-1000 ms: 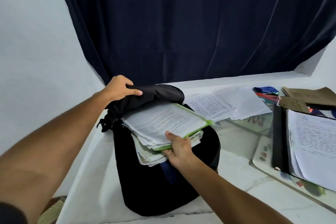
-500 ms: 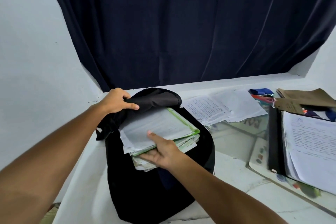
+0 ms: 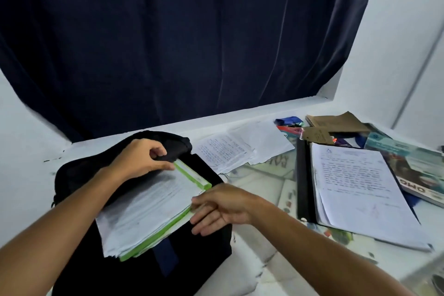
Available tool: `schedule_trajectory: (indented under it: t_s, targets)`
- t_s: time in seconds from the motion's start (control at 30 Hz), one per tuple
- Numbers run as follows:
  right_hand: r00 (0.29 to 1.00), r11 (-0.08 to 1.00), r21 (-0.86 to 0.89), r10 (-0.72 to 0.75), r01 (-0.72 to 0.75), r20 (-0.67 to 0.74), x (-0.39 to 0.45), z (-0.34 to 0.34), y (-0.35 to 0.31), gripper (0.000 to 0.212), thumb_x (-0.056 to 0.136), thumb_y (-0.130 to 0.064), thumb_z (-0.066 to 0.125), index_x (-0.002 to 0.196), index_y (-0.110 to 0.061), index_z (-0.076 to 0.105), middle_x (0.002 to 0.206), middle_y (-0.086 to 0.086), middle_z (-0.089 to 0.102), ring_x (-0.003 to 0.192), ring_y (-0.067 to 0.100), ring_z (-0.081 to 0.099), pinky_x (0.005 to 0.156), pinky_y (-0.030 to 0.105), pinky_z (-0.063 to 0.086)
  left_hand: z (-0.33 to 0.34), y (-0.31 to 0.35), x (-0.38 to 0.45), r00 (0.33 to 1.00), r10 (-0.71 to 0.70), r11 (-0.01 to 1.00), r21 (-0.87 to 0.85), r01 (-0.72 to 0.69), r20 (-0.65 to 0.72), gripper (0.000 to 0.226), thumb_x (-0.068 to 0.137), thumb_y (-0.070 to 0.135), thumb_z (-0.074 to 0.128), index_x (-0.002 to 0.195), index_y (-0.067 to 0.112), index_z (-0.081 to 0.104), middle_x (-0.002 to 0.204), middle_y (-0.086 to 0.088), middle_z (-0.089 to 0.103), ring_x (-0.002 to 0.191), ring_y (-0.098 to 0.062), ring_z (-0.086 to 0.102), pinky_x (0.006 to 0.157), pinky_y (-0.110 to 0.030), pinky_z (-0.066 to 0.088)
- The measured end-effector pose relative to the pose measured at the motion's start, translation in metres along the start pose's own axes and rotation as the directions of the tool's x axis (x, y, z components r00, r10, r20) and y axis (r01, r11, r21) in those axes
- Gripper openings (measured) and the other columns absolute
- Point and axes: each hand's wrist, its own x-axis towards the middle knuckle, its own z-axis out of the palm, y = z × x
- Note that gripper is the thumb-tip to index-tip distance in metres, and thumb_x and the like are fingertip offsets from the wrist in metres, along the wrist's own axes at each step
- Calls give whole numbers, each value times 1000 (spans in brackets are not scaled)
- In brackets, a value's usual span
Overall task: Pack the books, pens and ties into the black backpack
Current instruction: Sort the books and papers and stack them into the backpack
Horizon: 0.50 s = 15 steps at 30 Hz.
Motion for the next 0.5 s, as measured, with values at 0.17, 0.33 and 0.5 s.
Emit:
schedule_trajectory:
  t_s: [0.17, 0.33, 0.5]
  targets:
    - [967, 991, 77, -88, 109, -239, -30, -77, -6, 20, 94, -17, 60, 107, -3, 56, 91, 22, 70, 74, 32, 71, 69, 39, 61, 61, 52, 25, 995, 95, 980, -177, -96, -12, 19, 77, 36, 80, 80, 18, 75, 77, 7, 73, 76, -9, 67, 74, -24, 53]
    - [885, 972, 124, -125, 200, -449, -48, -166, -27, 19, 93, -16, 61, 105, -1, 58, 94, 22, 69, 75, 32, 71, 68, 38, 61, 113, 83, 69, 998, -24, 954, -298, 39, 55, 21, 79, 29, 81, 92, 16, 71, 95, -5, 71, 93, -21, 68, 81, -26, 52]
    - [813, 972, 55, -161, 230, -560, -43, -265, -60, 15, 94, -16, 59, 103, -4, 58, 104, 25, 68, 85, 36, 68, 76, 40, 59, 138, 93, 116, 958, -260, 861, -420, 288, 125, 34, 81, 34, 79, 107, 18, 64, 111, -11, 66, 101, -24, 66, 72, -27, 53]
